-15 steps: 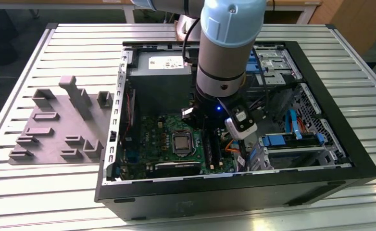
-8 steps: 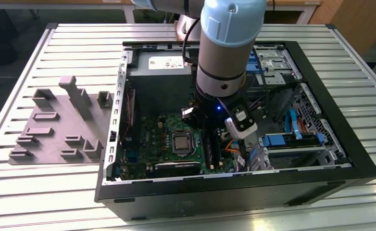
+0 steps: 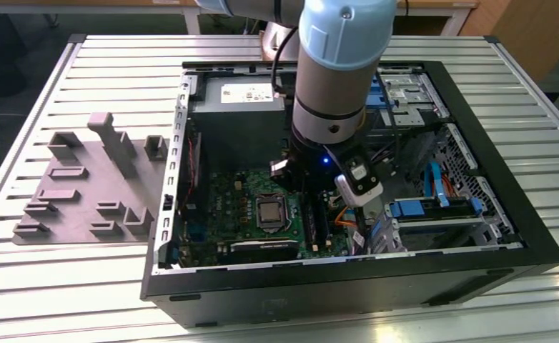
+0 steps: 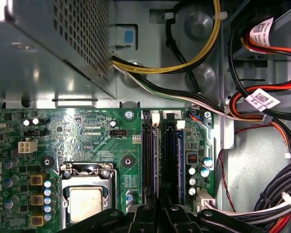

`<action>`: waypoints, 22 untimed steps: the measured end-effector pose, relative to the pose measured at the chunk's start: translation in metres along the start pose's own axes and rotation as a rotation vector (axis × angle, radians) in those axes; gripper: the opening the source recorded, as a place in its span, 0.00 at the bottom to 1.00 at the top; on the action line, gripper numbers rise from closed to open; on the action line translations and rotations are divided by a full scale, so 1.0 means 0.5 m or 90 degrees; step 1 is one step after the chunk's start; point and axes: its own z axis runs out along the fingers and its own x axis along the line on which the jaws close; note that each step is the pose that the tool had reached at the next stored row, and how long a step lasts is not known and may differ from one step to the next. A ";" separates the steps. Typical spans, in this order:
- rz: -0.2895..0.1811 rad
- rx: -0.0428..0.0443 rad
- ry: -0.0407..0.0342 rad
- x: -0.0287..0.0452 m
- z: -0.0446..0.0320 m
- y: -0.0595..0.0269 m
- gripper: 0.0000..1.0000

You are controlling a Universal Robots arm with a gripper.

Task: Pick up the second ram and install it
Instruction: 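Insert the second ram into the second slot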

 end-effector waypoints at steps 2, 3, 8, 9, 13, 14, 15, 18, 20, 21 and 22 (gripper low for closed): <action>0.000 -0.0006 0.0003 0.000 0.002 0.000 0.14; 0.000 -0.0012 0.0004 0.000 0.004 0.000 0.14; 0.000 -0.0015 0.0009 0.000 0.006 0.000 0.14; 0.000 -0.0013 0.0009 0.000 0.006 0.000 0.14; -0.001 0.0009 0.0008 0.000 0.005 0.000 0.14; -0.001 0.0011 0.0008 0.000 0.005 0.000 0.14; -0.001 0.0011 0.0008 0.000 0.004 0.001 0.14; -0.002 0.0016 0.0008 0.000 0.004 0.001 0.14; -0.002 0.0018 0.0008 0.000 0.004 0.001 0.14; -0.002 0.0020 0.0008 0.000 0.004 0.002 0.14; -0.002 0.0023 0.0009 0.000 0.003 0.002 0.14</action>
